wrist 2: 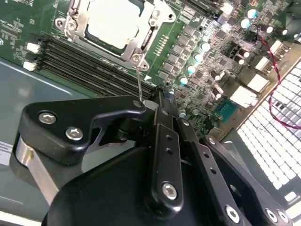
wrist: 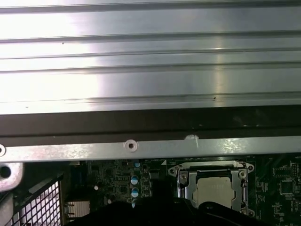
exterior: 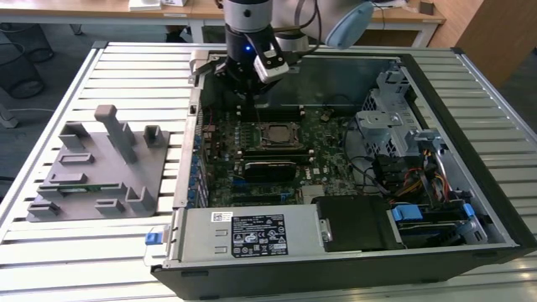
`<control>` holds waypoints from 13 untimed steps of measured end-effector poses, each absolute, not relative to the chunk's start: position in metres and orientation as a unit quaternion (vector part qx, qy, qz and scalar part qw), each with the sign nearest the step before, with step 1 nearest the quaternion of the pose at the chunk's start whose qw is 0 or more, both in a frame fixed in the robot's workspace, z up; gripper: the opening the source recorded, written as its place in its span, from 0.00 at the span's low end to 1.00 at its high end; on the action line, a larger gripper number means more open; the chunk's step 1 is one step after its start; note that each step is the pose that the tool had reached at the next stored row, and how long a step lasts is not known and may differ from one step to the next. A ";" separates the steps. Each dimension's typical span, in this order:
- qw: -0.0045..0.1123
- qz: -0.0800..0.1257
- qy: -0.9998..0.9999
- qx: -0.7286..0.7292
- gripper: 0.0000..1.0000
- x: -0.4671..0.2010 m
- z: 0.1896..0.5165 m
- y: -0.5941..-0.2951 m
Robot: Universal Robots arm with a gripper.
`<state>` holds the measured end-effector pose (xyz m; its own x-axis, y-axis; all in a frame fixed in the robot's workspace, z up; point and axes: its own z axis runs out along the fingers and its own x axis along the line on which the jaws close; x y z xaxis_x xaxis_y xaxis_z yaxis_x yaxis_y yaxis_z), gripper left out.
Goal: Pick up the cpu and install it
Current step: 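Install the first cpu locking lever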
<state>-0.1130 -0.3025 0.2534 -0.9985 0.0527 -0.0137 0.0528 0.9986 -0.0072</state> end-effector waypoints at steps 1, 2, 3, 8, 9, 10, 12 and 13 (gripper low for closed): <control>0.007 -0.004 1.000 0.026 0.11 -0.112 0.253 -0.302; 0.007 -0.004 1.000 0.026 0.11 -0.110 0.253 -0.302; 0.007 -0.004 1.000 0.026 0.11 -0.108 0.253 -0.302; 0.006 -0.004 1.000 0.026 0.11 -0.095 0.253 -0.302; 0.006 -0.004 1.000 0.026 0.11 -0.093 0.253 -0.302; 0.006 -0.004 1.000 0.026 0.11 -0.090 0.253 -0.302; 0.006 -0.004 1.000 0.026 0.11 -0.086 0.253 -0.302; 0.006 -0.004 1.000 0.026 0.11 -0.085 0.253 -0.302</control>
<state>-0.0847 -0.3020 0.2526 -0.9986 0.0525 -0.0116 0.0526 0.9986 -0.0073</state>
